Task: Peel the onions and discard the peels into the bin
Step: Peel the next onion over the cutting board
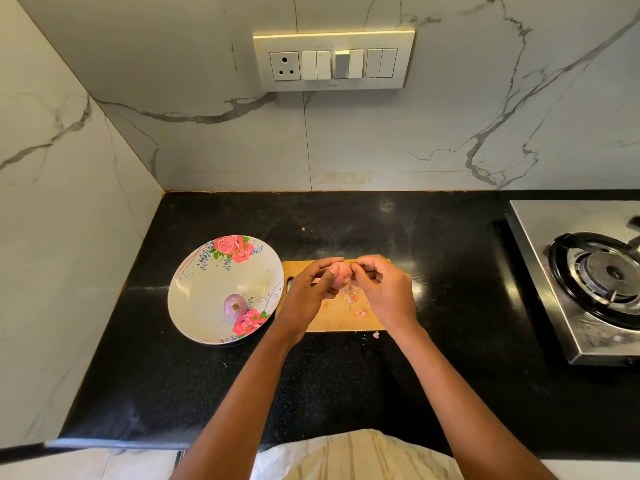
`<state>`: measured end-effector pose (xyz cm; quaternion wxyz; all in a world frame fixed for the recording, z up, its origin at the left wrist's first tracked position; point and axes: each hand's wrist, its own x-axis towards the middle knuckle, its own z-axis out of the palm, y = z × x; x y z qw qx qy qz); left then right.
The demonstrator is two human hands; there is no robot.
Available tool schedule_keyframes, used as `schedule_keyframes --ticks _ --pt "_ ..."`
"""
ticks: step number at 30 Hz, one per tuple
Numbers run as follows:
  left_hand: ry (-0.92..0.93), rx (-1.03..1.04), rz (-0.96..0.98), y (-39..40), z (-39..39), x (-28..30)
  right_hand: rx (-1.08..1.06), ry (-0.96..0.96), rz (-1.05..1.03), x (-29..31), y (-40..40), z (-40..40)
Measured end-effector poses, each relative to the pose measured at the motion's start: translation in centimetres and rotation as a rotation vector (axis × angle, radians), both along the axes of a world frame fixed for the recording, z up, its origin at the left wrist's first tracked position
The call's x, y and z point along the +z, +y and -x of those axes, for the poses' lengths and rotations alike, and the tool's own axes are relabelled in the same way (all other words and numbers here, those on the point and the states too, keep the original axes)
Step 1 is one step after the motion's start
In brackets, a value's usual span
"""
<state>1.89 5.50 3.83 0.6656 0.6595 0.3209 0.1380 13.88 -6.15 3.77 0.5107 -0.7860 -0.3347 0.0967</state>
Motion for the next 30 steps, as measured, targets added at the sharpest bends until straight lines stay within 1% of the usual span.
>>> schedule_keyframes --ticks 2,5,7,20,30 --pt "-0.013 0.036 0.047 0.0 -0.2 0.1 0.034 0.11 -0.017 0.3 -0.2 0.0" --pt "-0.012 0.07 0.073 0.1 -0.3 0.1 0.104 0.183 -0.003 0.7 -0.5 0.1" --pt "-0.013 0.073 0.071 0.1 -0.4 0.0 0.113 0.197 -0.006 0.8 -0.6 0.2" --pt "0.0 0.069 -0.011 0.1 -0.2 0.1 0.084 0.011 -0.023 0.5 -0.7 0.8" --pt "-0.017 0.064 0.046 0.0 0.2 0.3 0.029 -0.021 -0.003 -0.1 -0.4 1.1"
